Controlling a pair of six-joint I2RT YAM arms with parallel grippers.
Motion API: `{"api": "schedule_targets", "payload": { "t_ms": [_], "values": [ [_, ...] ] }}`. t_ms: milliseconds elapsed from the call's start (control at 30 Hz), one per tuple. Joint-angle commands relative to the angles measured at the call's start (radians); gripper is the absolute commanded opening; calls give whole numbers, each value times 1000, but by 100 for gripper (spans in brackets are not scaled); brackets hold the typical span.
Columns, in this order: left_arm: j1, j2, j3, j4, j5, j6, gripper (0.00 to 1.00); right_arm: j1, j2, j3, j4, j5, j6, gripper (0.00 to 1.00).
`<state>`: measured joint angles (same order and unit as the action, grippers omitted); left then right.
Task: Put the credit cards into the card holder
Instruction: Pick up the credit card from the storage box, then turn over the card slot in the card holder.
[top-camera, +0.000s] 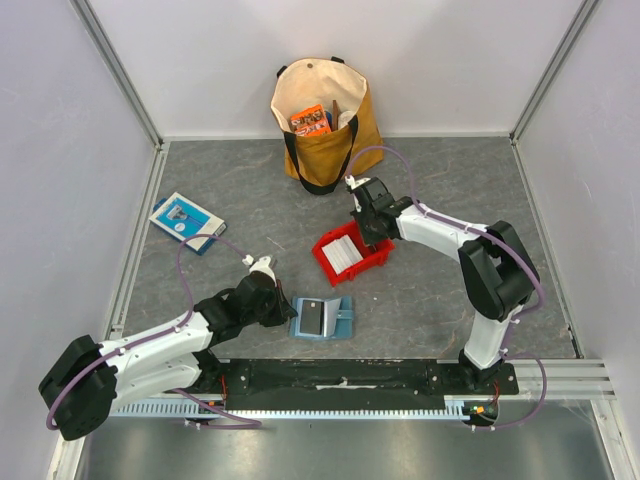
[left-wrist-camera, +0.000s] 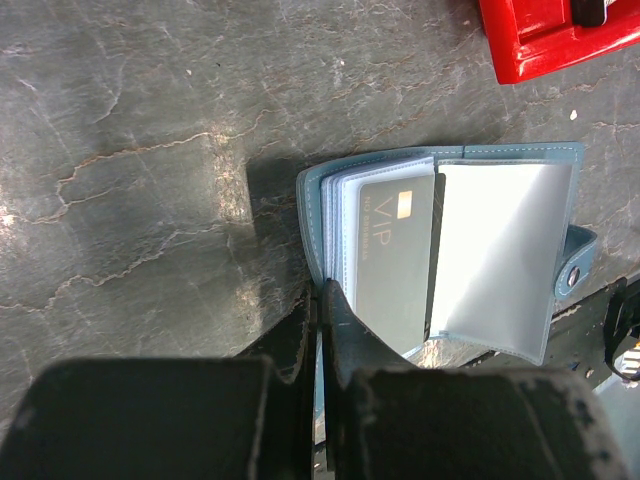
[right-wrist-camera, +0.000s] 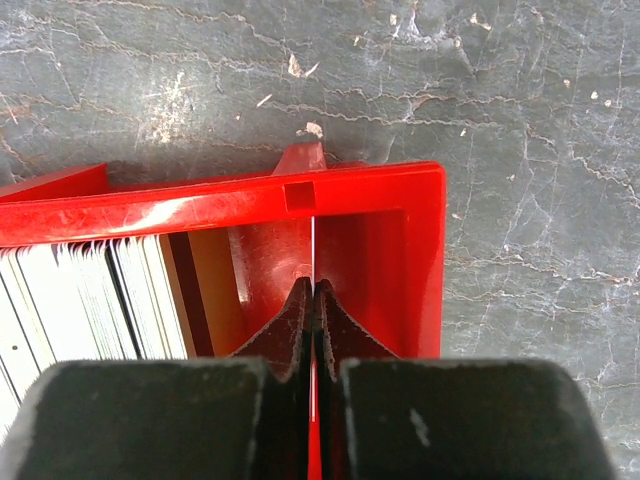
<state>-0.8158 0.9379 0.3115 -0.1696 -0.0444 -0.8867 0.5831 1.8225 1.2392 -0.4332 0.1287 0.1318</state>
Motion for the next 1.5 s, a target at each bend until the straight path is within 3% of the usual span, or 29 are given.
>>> {"api": "schedule_targets", "payload": {
  "t_ms": [0,200,367,533,767,967,1167,1467],
  "values": [
    [0,-10,9,7,0,43,2,-2,-83,6,34,11,6,0],
    [0,-34,9,-4,-3,40,6,-2,-209,17,8,32,5,0],
    [0,-60,9,-31,-12,35,28,-2,-284,31,-35,26,31,0],
    [-2,-112,-5,-70,-31,17,44,73,-460,-64,2,-23,176,0],
    [0,-148,-11,-110,-41,11,46,349,-583,-230,100,37,432,0],
    [-2,-163,-11,-130,-52,6,46,553,-494,-290,204,118,597,0],
    [0,-195,-17,-153,-57,-11,48,598,-420,-342,222,155,652,0],
    [0,-171,-25,-134,-34,3,56,597,-528,-541,192,201,701,0]
  ]
}}
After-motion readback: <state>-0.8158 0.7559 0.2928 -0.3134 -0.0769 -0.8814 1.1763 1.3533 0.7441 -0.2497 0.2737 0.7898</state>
